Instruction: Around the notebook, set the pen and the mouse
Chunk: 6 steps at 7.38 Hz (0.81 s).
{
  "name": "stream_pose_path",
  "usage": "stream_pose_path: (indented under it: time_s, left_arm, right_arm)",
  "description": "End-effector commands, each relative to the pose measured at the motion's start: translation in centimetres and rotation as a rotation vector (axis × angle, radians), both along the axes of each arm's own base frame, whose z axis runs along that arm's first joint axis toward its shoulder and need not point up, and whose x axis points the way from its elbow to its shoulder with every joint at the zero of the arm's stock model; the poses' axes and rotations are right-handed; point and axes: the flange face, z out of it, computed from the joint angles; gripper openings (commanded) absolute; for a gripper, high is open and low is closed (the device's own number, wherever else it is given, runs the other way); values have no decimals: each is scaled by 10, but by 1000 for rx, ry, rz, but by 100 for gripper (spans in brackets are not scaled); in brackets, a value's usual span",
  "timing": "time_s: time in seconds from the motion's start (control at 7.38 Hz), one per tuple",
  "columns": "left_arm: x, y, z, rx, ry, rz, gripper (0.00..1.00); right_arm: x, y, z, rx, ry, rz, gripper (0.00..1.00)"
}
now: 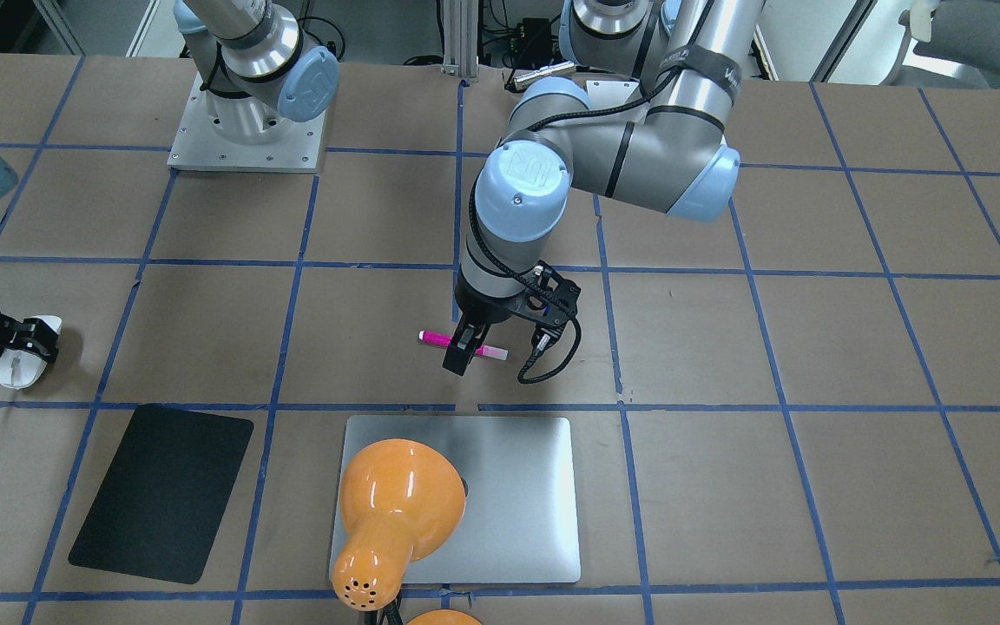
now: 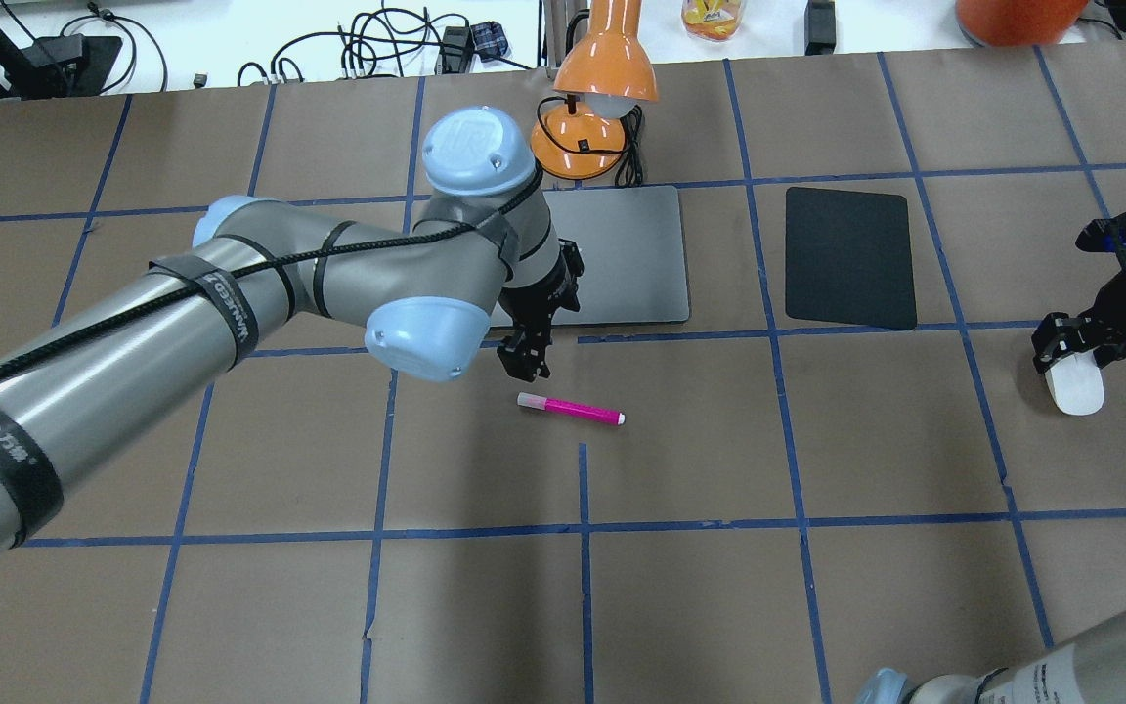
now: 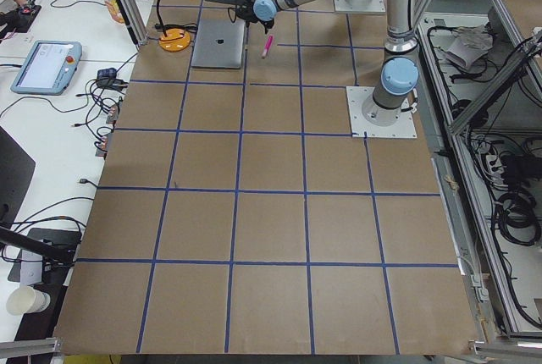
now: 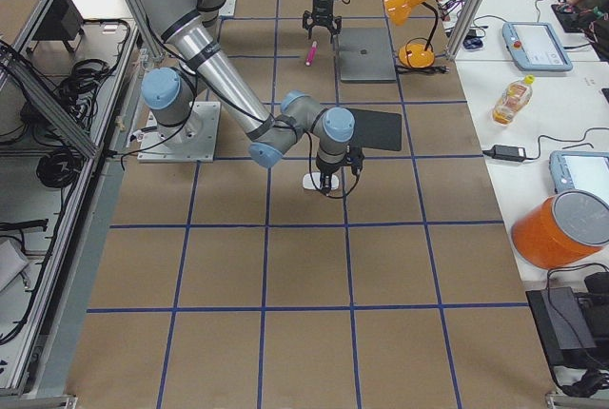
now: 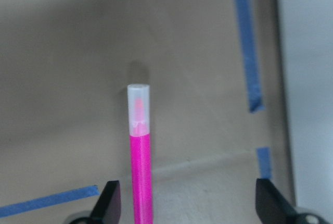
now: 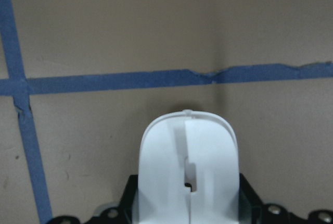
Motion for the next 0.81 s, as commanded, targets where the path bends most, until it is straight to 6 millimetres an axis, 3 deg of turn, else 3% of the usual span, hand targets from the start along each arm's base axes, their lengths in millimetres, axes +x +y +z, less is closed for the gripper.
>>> stream_pose_path:
  time_s: [0.0,0.27,0.54,0.68]
  left_arm:
    - [31,-1,108,32,-3,-316,96]
    - [87,11,143,56,2,-789,96]
    - [121,18,177,3,-120,-1155,96]
    - [129,20,185,-17,-120,-1228,96]
  right_arm:
    - [18,-18,27,-45,32,46,48]
    - [59,-60,57,-74,40,44,49]
    - [111,-106,57,-70,39,-19,48]
    - [139,-125,52,-78,40,-38,48]
